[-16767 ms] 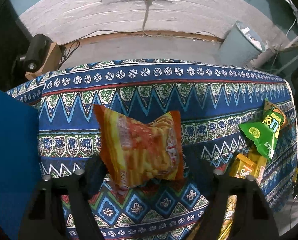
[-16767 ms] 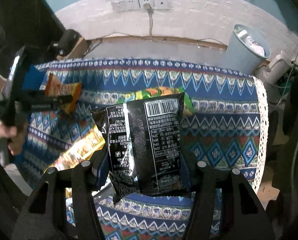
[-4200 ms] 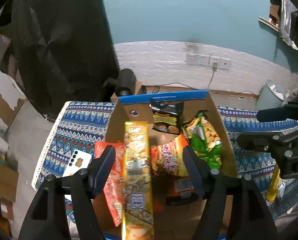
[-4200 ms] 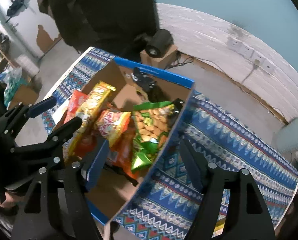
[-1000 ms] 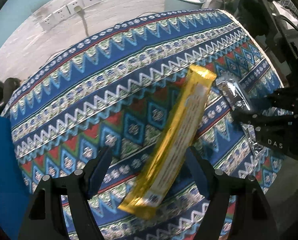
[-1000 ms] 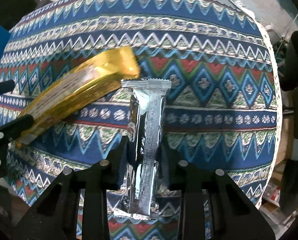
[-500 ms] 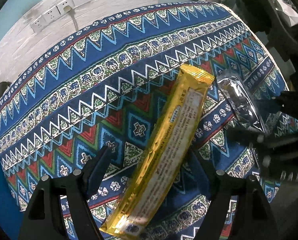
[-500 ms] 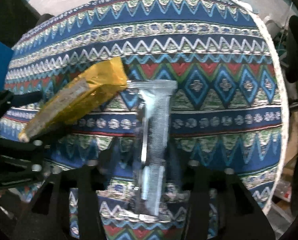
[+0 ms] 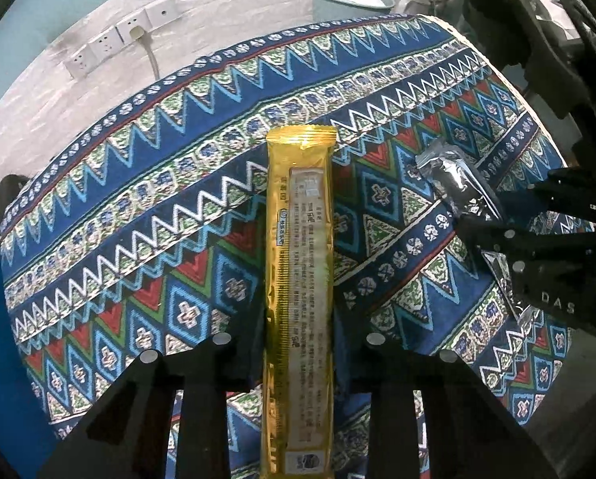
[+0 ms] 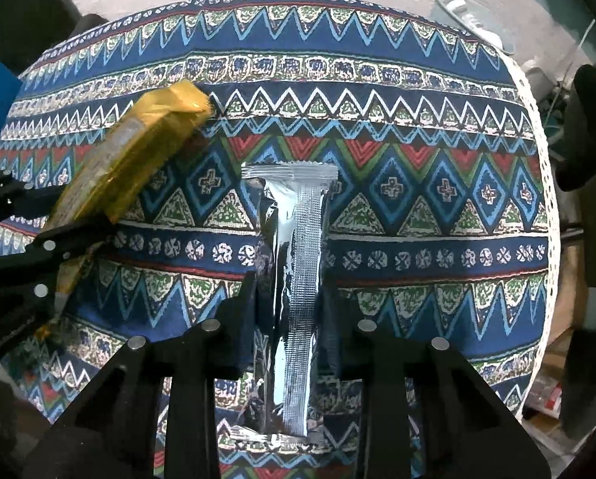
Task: Organize snacks
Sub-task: 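Grasp the silver-wrapped bar with right tool while left grasps the yellow wafer stick, then carry the yellow wafer stick and silver bar over the cardboard box, then open both tools to drop the wafer stick and silver bar into the box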
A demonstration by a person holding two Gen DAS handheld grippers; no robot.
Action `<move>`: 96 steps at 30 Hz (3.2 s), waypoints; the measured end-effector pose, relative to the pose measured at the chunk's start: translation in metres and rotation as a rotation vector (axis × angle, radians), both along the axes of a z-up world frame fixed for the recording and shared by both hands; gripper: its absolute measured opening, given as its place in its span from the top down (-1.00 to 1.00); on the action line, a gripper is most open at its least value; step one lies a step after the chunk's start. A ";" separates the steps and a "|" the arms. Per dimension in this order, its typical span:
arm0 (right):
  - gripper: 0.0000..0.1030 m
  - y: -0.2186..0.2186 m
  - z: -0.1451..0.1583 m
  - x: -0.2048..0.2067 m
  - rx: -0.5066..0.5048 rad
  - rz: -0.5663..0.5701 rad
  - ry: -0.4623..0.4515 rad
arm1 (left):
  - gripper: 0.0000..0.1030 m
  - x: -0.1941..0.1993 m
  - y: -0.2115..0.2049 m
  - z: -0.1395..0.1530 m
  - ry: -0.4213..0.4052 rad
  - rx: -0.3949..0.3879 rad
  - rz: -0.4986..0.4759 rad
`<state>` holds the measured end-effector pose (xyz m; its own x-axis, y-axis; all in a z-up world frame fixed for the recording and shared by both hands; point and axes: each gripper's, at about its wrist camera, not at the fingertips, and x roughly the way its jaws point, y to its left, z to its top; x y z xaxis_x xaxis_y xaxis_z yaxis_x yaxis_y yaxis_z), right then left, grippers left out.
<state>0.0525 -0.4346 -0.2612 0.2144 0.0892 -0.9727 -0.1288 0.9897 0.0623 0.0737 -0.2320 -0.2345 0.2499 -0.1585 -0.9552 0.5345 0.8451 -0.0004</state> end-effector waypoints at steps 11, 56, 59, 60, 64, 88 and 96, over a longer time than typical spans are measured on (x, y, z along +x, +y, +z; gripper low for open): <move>0.45 0.018 0.037 0.018 0.009 0.001 -0.044 | 0.44 -0.017 0.046 0.038 -0.062 -0.009 0.030; 0.45 0.196 0.220 0.002 0.188 0.225 -0.312 | 0.44 -0.057 0.220 0.208 -0.352 -0.118 0.303; 0.45 0.214 0.225 0.004 0.196 0.250 -0.311 | 0.44 -0.058 0.236 0.209 -0.358 -0.115 0.329; 0.45 0.220 0.226 0.005 0.198 0.257 -0.310 | 0.44 -0.059 0.241 0.208 -0.359 -0.115 0.337; 0.45 0.242 0.228 0.008 0.212 0.283 -0.302 | 0.44 -0.059 0.267 0.206 -0.354 -0.121 0.381; 0.45 0.383 0.224 0.024 0.273 0.447 -0.231 | 0.44 -0.057 0.385 0.186 -0.334 -0.090 0.619; 0.44 0.415 0.210 0.033 0.308 0.450 -0.185 | 0.44 -0.051 0.402 0.178 -0.314 -0.086 0.672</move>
